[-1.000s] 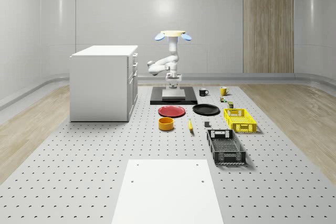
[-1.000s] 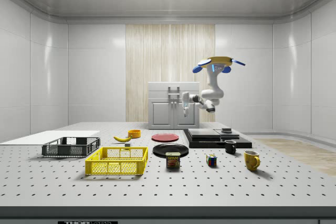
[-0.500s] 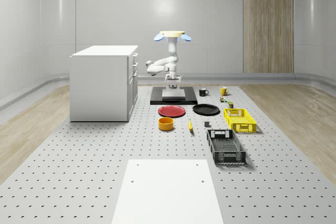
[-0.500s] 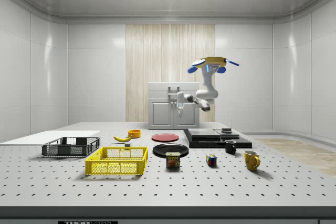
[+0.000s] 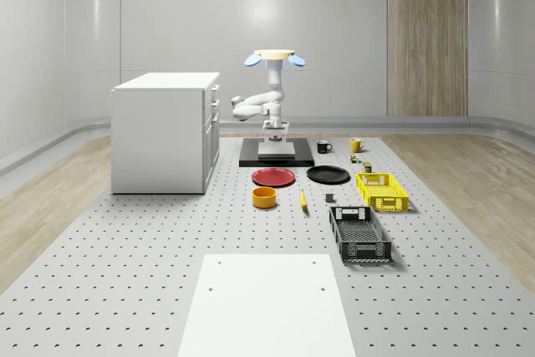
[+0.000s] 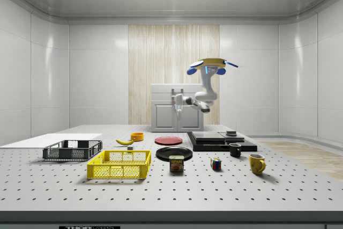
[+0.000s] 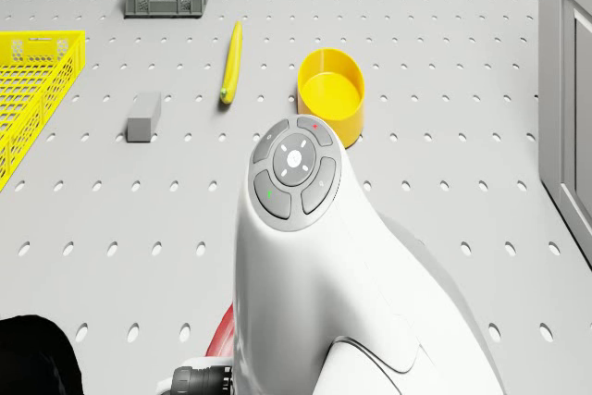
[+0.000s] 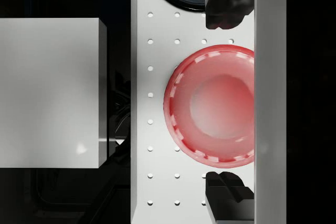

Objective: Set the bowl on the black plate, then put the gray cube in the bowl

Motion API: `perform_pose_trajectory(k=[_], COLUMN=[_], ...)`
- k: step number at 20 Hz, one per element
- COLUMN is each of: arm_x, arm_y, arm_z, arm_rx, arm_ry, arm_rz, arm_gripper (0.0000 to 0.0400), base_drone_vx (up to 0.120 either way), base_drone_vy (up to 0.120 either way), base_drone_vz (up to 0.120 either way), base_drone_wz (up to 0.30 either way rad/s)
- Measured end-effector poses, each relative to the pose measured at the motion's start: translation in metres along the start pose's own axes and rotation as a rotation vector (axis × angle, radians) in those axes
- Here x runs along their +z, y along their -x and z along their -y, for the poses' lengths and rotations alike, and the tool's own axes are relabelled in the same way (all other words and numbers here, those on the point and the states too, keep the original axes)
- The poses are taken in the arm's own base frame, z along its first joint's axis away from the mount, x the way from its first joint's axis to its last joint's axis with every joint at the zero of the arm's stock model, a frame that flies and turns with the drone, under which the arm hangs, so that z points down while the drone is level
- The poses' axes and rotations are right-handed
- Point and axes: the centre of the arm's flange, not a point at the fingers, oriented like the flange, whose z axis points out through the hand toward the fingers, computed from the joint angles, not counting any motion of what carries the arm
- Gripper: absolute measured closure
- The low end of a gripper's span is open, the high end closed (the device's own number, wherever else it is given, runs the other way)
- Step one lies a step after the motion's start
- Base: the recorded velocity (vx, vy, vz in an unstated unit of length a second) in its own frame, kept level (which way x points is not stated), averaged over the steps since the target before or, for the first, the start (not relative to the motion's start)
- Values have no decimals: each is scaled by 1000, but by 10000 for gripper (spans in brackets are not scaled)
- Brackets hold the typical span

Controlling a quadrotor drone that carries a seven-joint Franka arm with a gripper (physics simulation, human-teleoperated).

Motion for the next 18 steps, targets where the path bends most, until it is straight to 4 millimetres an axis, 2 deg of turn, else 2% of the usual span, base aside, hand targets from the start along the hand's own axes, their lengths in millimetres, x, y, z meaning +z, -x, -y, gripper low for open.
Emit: perform_pose_trajectory(k=[9,18], arm_x=[0,0], arm_y=[0,0], arm_z=[0,0], arm_rx=[0,0], arm_ry=[0,0], arm_rz=[0,0], arm_gripper=[0,0], base_drone_vx=[120,120], base_drone_vy=[0,0], base_drone_vz=[0,-120], base_drone_wz=[0,0])
